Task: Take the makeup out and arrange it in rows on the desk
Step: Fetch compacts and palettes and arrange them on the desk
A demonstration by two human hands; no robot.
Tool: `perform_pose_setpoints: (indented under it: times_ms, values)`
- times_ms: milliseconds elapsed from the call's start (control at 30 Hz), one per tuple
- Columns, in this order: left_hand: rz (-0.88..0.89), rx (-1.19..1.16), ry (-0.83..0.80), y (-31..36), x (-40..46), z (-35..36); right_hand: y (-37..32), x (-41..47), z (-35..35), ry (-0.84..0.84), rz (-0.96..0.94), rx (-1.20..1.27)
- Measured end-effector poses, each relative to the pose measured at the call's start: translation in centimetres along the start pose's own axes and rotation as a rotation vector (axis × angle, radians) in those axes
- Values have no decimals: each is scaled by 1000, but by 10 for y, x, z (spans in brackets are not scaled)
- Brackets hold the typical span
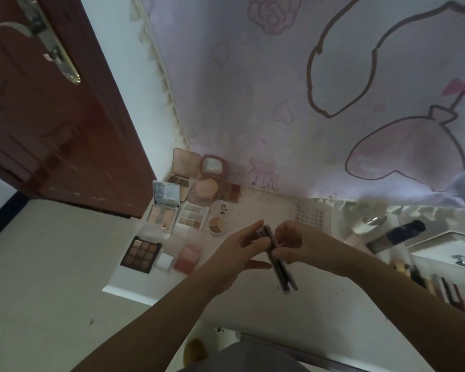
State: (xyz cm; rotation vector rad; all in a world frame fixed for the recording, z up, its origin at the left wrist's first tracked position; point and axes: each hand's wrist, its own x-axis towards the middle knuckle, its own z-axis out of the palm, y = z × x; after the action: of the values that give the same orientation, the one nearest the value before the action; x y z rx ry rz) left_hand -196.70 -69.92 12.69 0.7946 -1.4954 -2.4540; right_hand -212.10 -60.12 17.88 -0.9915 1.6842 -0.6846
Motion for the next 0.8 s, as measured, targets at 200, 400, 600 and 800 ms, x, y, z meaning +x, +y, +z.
perform_pose_setpoints:
  times_ms: [200,400,600,800]
  values:
    - [48,-167,0,-8,22,-8,16,31,-41,-122,43,101]
    - [9,-607,272,-32,66,-6,26,112,-68,183,-59,-285]
    - [-133,-752,498,-38,113,-2,33,172,-72,250,-187,-657]
    - [-298,-779,635,-16,138,-3,45,204,-69,259,-171,-806]
